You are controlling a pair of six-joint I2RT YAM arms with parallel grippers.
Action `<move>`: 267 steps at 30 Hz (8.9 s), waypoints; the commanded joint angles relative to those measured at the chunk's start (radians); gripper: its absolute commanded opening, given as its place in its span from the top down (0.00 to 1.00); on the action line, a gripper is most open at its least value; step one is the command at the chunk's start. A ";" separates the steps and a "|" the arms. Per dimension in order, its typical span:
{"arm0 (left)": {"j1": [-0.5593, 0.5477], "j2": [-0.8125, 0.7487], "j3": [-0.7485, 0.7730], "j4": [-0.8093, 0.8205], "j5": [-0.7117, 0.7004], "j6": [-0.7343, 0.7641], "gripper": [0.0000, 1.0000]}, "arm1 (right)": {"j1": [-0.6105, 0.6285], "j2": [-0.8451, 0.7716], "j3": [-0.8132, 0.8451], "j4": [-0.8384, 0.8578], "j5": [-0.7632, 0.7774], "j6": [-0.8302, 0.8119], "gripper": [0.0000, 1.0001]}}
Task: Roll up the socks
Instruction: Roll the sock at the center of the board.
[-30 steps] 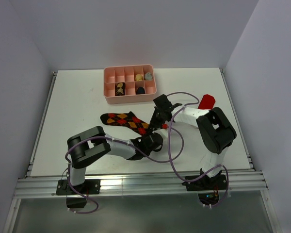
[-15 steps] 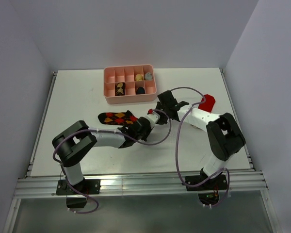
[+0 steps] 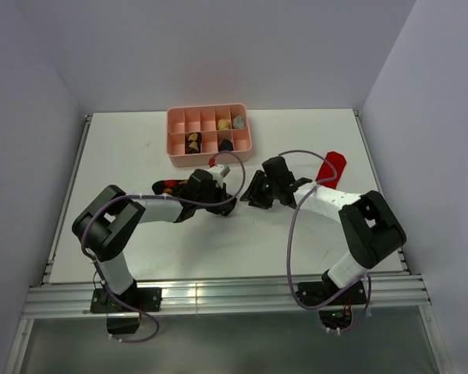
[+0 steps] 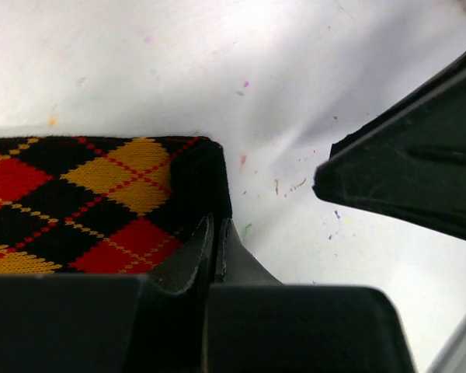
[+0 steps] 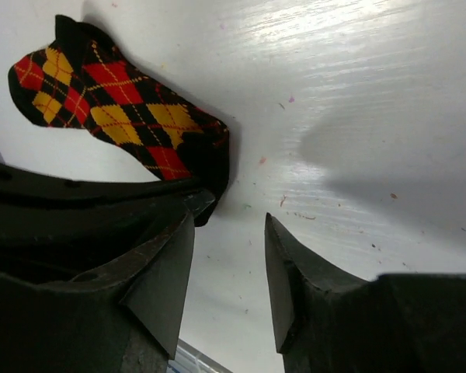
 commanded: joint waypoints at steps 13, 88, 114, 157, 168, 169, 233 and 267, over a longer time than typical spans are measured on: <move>0.163 0.059 -0.177 0.202 0.339 -0.319 0.99 | -0.004 0.150 -0.095 0.451 -0.163 0.102 0.45; -0.501 0.161 0.105 -0.063 -0.918 0.423 0.51 | 0.034 0.193 0.262 -0.289 0.059 -0.026 1.00; -0.264 -0.027 -0.011 -0.030 -0.373 0.063 0.99 | -0.044 -0.017 0.114 -0.109 0.021 0.013 0.55; 0.123 0.163 -0.225 0.587 0.382 -0.554 0.99 | -0.011 0.190 -0.163 0.457 -0.206 0.191 0.46; 0.132 0.212 -0.232 0.671 0.412 -0.634 0.99 | -0.004 0.213 -0.150 0.422 -0.199 0.184 0.92; 0.134 0.212 -0.232 0.673 0.415 -0.635 0.99 | -0.004 0.212 -0.140 0.409 -0.197 0.172 0.98; -0.366 0.004 0.021 -0.045 -0.600 0.083 0.99 | -0.043 -0.006 -0.009 0.050 -0.065 0.087 0.62; 0.092 0.034 -0.334 0.636 0.239 -0.566 0.99 | -0.017 0.207 -0.117 0.504 -0.208 0.187 0.43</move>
